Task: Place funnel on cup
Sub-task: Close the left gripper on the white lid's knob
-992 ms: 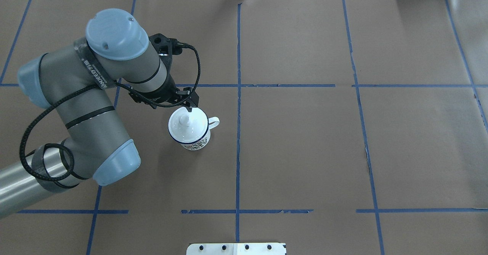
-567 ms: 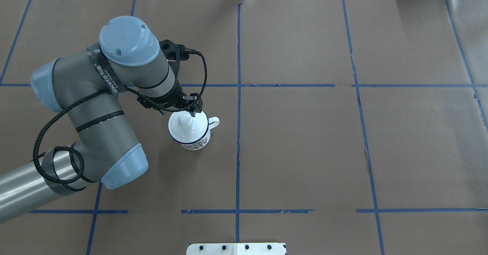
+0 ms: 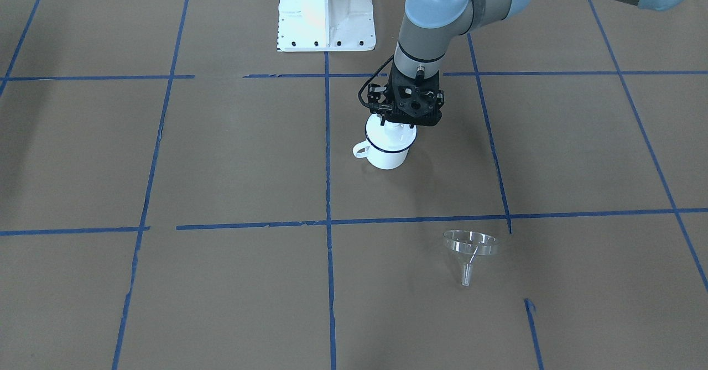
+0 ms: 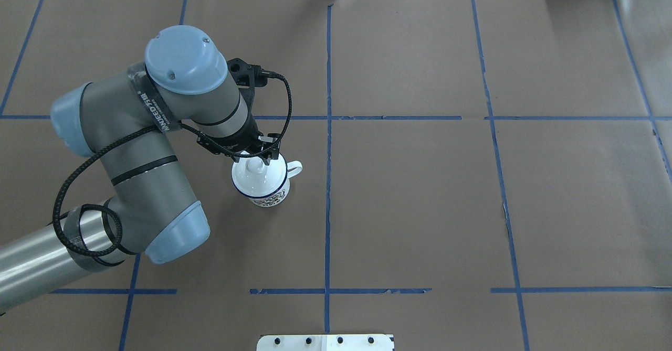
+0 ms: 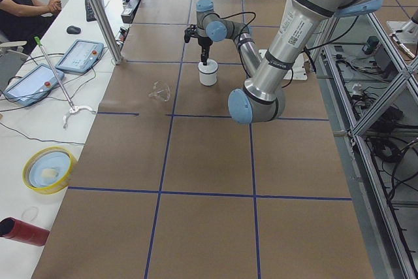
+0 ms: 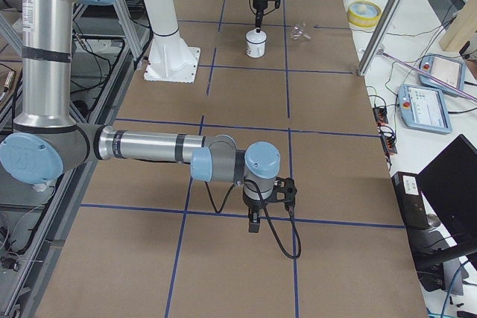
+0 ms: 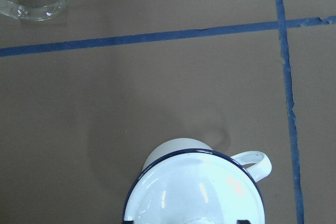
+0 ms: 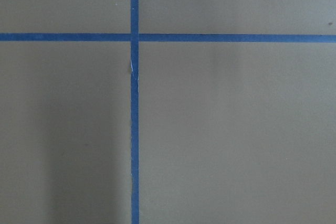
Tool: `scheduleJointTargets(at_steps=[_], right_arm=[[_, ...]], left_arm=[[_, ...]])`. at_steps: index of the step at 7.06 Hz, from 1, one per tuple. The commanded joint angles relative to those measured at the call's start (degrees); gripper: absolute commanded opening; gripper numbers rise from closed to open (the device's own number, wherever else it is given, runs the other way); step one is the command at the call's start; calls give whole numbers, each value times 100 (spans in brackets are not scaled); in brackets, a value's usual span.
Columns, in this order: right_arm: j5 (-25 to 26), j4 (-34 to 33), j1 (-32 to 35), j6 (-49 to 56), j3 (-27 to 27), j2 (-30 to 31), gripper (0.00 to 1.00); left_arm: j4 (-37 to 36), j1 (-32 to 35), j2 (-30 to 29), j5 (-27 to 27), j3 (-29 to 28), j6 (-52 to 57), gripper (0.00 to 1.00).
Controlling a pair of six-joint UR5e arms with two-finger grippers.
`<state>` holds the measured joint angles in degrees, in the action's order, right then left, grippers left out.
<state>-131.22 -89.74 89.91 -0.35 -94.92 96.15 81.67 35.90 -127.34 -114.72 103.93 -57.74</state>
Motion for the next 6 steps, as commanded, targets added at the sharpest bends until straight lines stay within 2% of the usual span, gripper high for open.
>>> scheduleJointTargets(at_steps=[1,3,4,6], right_arm=[[0,0,0,0,0,-9,100],[0,0,0,0,0,0,100],[0,0,0,0,0,0,100],[0,0,0,0,0,0,100]], left_arm=[[-2,-48,-10,2,-22,0,59],[7,-48,-10,2,-84,0,49],[7,-48,-10,-6,-93,0,37],[-19,-48,-54,2,-6,0,2]])
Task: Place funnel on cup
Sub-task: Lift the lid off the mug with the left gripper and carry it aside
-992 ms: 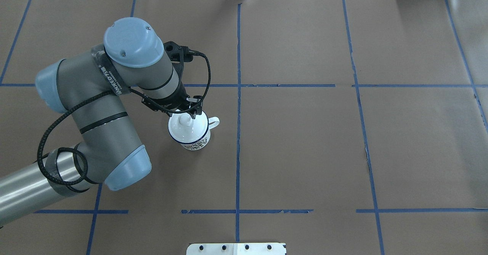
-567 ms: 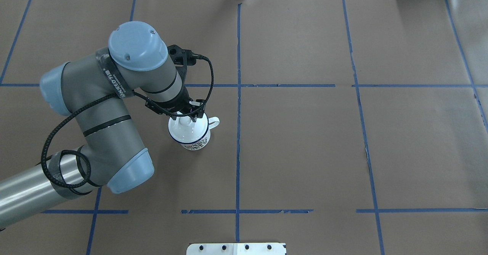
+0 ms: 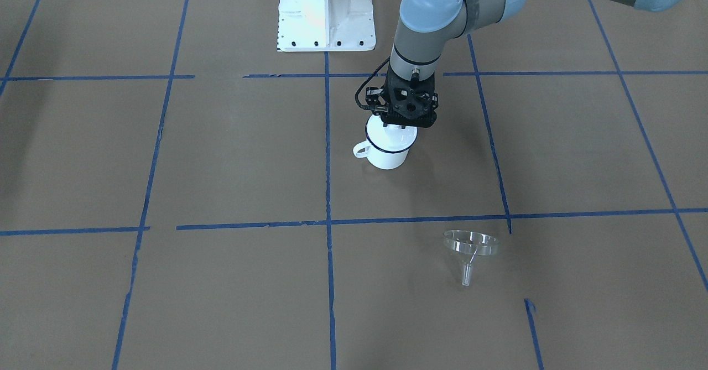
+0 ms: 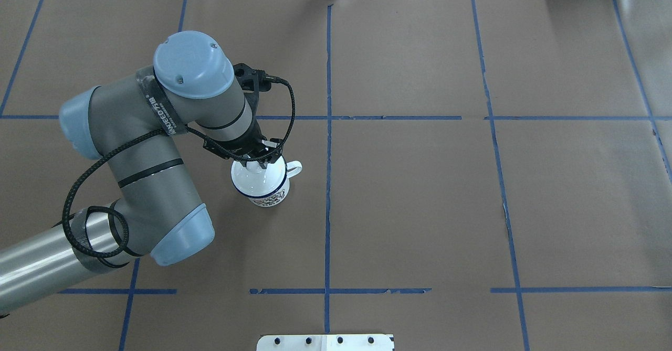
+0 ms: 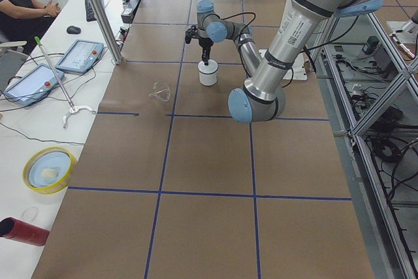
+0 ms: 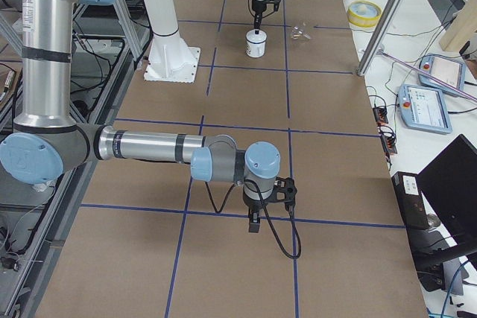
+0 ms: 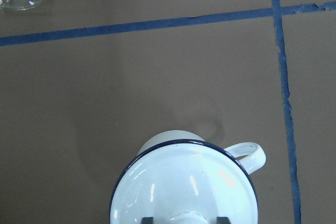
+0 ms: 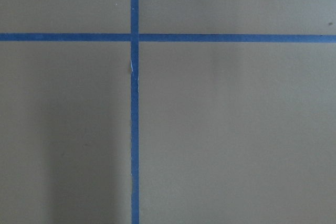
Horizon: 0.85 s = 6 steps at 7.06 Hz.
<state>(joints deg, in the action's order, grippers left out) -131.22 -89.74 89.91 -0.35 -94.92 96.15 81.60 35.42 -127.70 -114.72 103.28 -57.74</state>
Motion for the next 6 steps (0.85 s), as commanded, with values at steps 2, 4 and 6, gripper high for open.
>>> scheduleJointTargets(at_steps=[2,4,6], right_arm=[[0,0,0,0,0,1,100],[0,0,0,0,0,1,100],[0,0,0,0,0,1,100]], left_arm=[[-405,17,-18,2,480,9,0],[-810,314,26,11,894,105,0],[-795,798,453,19,1183,778,0]])
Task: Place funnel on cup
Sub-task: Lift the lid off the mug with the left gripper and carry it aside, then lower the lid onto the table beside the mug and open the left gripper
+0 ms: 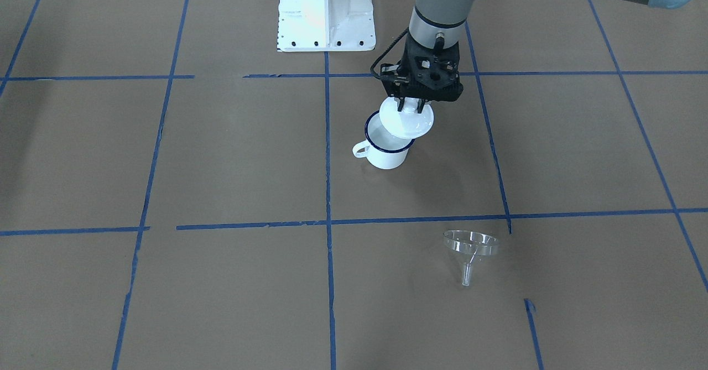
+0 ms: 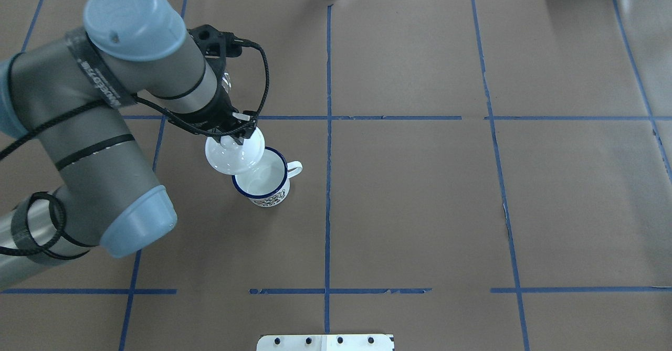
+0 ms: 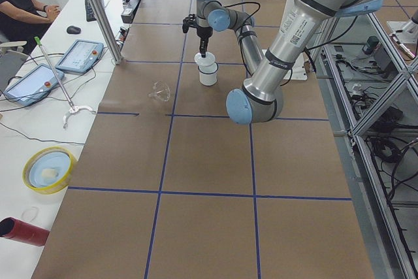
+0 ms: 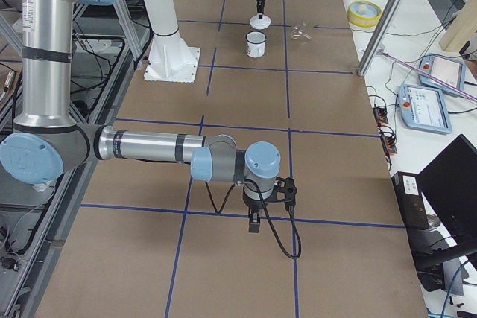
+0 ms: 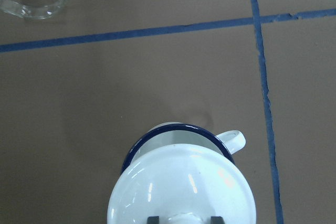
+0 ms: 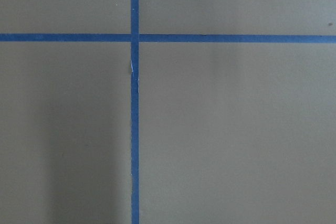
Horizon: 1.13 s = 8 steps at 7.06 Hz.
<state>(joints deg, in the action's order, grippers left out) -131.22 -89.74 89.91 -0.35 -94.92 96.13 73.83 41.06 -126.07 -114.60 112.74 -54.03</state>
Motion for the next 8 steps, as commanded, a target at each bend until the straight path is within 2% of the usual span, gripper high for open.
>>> scheduleJointTargets(at_steps=[1,3,4,6,8], right_arm=[[0,0,0,0,0,3,100],[0,0,0,0,0,3,100],[0,0,0,0,0,3,100],[0,0,0,0,0,3,100],[0,0,0,0,0,3,100]], left_arm=[[200,254,859,-1,571,550,0],[1032,254,1590,-1,531,482,0],[1594,219,1733,-1,165,473,0],[2019,122,1717,-1,-548,482,0],[2118,113,1691,-1,-901,551,2]])
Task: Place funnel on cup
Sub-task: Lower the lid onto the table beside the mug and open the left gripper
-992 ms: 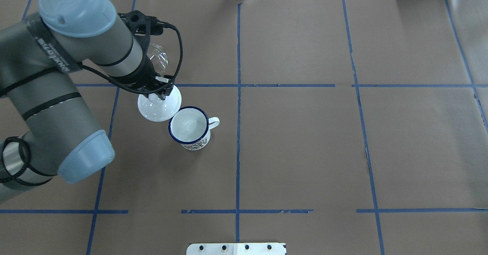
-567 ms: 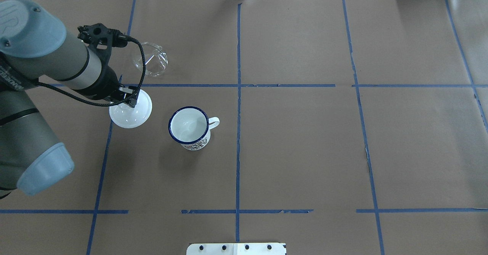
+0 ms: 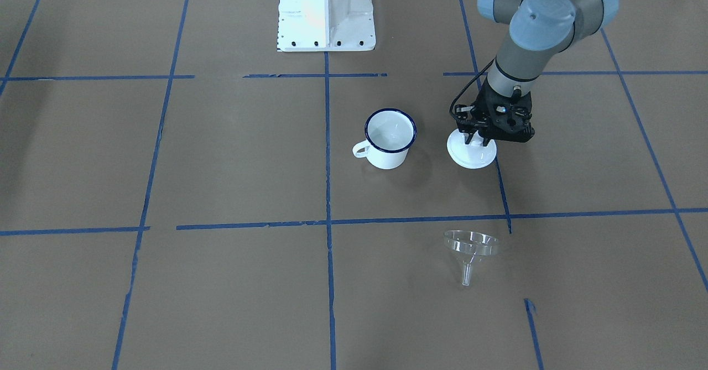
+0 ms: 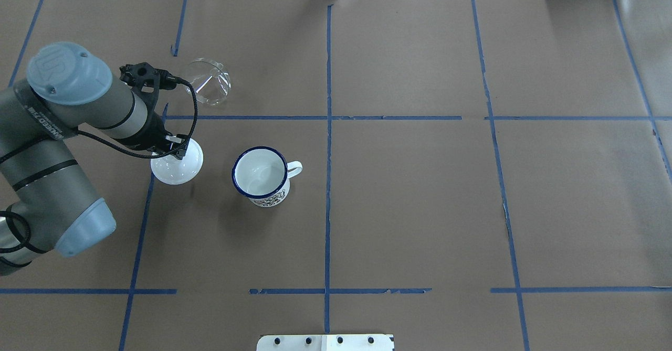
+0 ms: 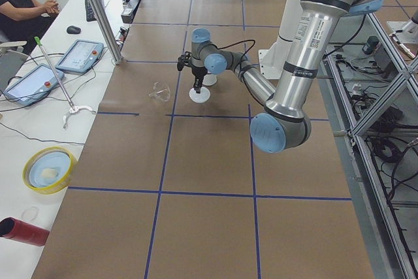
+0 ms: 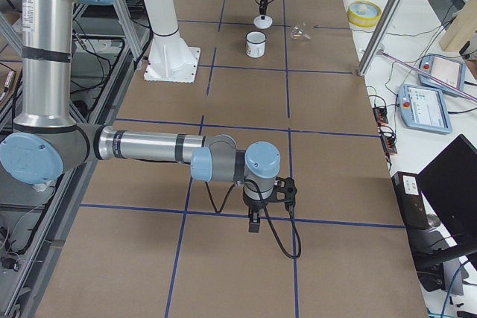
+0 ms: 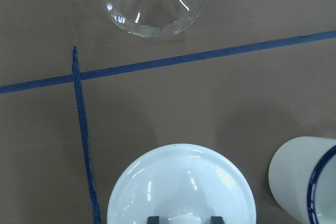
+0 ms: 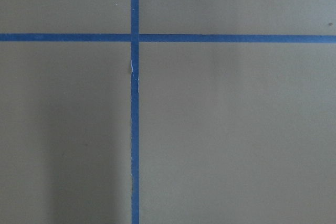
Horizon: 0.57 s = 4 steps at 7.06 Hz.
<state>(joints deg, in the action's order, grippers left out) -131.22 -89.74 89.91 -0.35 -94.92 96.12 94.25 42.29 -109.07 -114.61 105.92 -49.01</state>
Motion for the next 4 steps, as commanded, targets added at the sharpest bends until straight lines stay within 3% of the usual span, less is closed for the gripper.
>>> scheduleJointTargets(at_steps=[1,4], right_arm=[[0,0,0,0,0,3,100],[0,0,0,0,0,-6,100]], left_arm=[[85,-19,-27,0,-308,67,99],[112,-10,-245,0,-292,32,100]])
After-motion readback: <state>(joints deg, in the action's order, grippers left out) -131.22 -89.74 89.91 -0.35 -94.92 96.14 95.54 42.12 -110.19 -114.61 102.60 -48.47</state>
